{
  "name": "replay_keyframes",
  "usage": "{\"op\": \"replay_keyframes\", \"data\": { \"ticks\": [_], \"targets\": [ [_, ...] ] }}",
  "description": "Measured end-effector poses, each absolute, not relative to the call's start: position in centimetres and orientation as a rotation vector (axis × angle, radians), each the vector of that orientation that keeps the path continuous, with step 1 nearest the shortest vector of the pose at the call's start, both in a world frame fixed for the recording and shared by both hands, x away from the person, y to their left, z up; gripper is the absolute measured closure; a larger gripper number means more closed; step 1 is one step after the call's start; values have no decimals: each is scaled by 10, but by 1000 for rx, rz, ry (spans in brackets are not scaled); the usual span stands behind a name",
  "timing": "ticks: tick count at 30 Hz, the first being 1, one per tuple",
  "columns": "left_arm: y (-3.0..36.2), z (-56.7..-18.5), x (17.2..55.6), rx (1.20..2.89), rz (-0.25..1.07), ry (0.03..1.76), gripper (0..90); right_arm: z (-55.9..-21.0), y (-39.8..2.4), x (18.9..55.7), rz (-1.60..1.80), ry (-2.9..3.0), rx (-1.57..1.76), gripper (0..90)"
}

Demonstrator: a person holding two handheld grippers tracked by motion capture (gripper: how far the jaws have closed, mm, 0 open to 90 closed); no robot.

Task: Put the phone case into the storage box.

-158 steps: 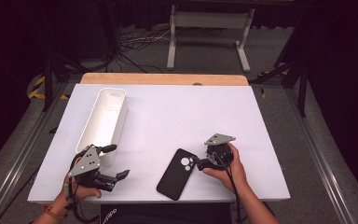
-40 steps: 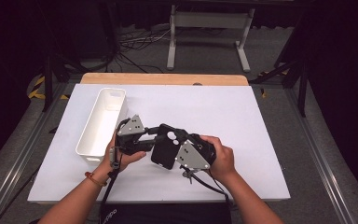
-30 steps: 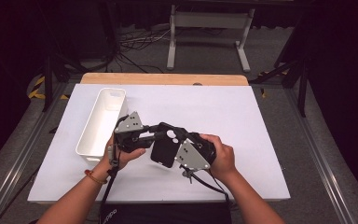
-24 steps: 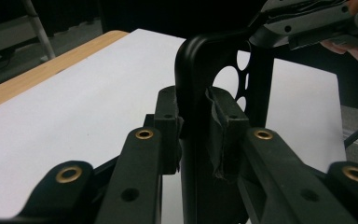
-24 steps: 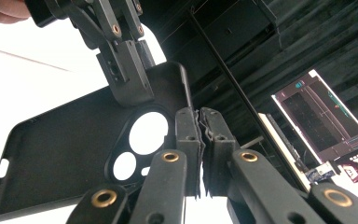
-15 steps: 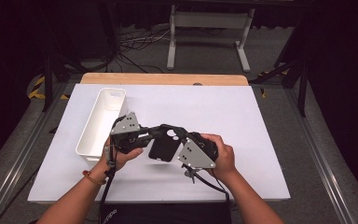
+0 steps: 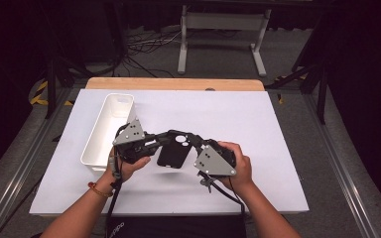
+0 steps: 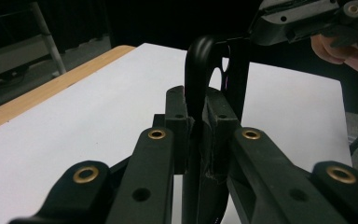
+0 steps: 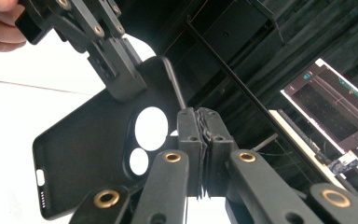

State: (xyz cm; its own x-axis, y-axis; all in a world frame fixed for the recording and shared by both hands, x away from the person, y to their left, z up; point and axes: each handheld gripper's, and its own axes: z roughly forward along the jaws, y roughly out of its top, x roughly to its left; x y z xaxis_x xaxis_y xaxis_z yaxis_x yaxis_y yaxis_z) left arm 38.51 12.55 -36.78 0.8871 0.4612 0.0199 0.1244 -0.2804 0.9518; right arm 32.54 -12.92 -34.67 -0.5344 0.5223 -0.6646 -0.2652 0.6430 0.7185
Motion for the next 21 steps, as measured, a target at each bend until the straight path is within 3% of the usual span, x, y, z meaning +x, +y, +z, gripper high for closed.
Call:
{"op": "replay_keyframes", "data": {
  "ticks": [13,21],
  "targets": [
    [133,-365,385,1826,356,426,826,-359,-146,327,1050,1948,296,839],
    [137,-362,384,1803,369,428,826,-370,-161,328,1115,1990,406,695]
  ]
}}
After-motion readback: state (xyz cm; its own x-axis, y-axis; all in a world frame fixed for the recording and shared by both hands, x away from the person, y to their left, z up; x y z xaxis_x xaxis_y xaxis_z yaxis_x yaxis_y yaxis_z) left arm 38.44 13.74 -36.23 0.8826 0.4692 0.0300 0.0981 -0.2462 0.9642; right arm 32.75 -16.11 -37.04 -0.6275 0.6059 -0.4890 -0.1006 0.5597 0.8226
